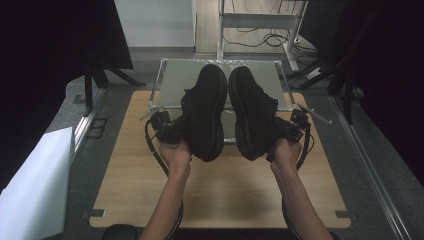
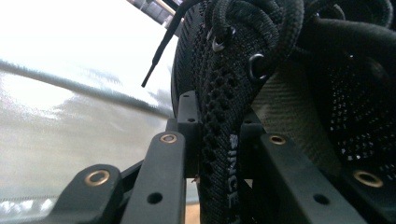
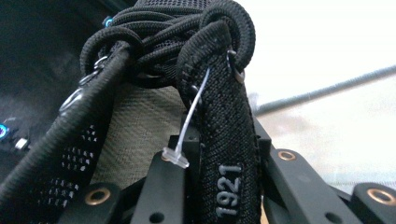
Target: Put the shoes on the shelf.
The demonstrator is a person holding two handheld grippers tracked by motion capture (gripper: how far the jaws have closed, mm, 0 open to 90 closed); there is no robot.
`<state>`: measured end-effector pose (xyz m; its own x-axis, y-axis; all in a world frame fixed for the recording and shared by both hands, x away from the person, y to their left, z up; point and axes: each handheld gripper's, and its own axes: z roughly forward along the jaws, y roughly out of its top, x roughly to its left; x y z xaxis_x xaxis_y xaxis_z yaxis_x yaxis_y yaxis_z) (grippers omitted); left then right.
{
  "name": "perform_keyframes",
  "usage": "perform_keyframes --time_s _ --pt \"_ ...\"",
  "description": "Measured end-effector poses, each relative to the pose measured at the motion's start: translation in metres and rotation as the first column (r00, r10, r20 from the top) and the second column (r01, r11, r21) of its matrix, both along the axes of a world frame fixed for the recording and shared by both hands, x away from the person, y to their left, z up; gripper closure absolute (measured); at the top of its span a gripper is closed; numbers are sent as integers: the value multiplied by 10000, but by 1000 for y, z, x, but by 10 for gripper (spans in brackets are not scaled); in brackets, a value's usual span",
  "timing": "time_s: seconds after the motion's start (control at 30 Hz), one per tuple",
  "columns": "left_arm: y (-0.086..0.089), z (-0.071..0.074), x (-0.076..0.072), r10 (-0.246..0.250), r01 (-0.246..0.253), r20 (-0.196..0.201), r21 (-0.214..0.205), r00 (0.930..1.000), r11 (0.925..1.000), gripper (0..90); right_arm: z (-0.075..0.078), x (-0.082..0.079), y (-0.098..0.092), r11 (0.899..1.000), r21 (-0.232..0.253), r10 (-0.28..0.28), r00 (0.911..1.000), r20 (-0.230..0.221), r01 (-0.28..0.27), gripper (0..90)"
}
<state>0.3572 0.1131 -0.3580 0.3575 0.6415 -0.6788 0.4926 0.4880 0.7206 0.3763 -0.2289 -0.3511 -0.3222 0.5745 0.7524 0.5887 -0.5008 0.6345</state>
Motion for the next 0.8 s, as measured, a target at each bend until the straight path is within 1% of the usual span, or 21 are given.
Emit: perform_keyframes --time_s 0.1,0.13,0.27,0.43,0.6,0.67,0.7,0.8 --pt "0 4 10 113 -113 -125 5 9999 9999 777 1 9 3 10000 62 -54 9999 -133 55 759" --pt "0 5 13 152 -151 -159 76 9998 9999 777 2 12 5 9999 96 -110 9998 -192 112 759" --pt "1 11 27 447 -441 -353 191 9984 9988 775 6 26 9 9995 -162 -265 9993 -280 261 759" --pt "3 17 42 728 -715 -541 257 9959 9971 774 11 41 9 9979 -291 -594 9975 -378 583 759" --pt "1 24 59 1037 -997 -730 570 9919 9934 774 17 57 11 9944 -616 -882 9951 -443 854 759" --pt "0 26 65 1136 -1072 -811 792 9902 9911 773 19 64 14 9916 -855 -1014 9939 -437 974 759" --pt "-1 27 69 1237 -1157 -894 898 9883 9892 773 20 68 15 9901 -964 -1066 9933 -447 1020 759" --pt "-3 30 78 1367 -1246 -981 1203 9857 9849 773 22 78 19 9873 -1189 -1118 9926 -470 1056 759"
